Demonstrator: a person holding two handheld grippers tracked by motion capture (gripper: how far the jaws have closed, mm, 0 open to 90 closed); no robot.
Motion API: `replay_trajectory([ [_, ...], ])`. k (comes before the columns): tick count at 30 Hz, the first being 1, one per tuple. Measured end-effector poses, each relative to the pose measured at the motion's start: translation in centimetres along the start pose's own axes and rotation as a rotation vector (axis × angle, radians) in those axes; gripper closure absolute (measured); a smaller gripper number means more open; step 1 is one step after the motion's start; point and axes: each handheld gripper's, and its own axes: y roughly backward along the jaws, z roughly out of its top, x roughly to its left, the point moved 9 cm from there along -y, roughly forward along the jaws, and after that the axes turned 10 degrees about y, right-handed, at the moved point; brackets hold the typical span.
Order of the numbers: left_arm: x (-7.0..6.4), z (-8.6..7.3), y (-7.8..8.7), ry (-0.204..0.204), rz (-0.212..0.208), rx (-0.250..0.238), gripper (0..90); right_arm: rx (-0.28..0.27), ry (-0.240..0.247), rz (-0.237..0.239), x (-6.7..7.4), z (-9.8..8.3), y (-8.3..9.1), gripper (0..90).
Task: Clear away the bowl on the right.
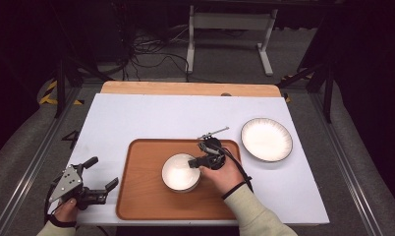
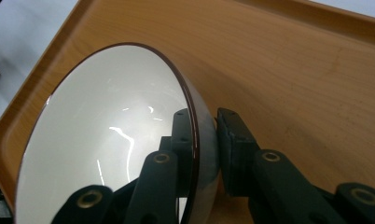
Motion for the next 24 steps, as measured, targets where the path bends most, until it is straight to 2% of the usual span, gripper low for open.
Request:
replay_trajectory([
  [20,-0.02,-0.01,0.0,-0.005,0.001,0.002,0.3,0.002,-0.013,0.011,-0.52,-0.58,-0.26,79.3],
  [24,-0.03,-0.02,-0.01,-0.005,0.002,0.001,0.3,0.007,-0.007,0.0,-0.76,-0.8,-0.36,79.4],
])
